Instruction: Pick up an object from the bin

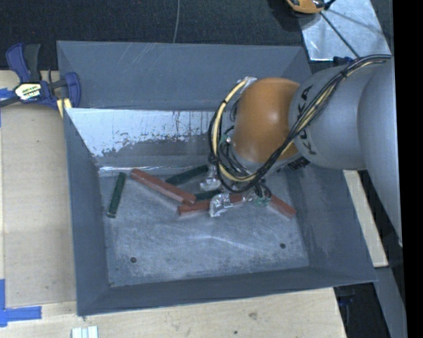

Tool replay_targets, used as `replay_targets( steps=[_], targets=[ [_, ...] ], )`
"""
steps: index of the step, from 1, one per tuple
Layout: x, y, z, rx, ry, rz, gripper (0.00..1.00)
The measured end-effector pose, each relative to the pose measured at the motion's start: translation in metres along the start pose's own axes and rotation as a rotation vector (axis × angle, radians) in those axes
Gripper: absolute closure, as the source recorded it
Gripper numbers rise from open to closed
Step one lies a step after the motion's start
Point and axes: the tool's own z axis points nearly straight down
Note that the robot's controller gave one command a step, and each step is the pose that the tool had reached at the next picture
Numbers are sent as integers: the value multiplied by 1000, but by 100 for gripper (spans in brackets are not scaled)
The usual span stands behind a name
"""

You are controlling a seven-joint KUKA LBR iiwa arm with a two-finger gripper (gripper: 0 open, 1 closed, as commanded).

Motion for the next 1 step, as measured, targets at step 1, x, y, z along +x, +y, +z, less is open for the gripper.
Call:
replay_targets(
  steps=[1],
  targets=[
    [45,8,-124,0,4,47,100]
  ],
)
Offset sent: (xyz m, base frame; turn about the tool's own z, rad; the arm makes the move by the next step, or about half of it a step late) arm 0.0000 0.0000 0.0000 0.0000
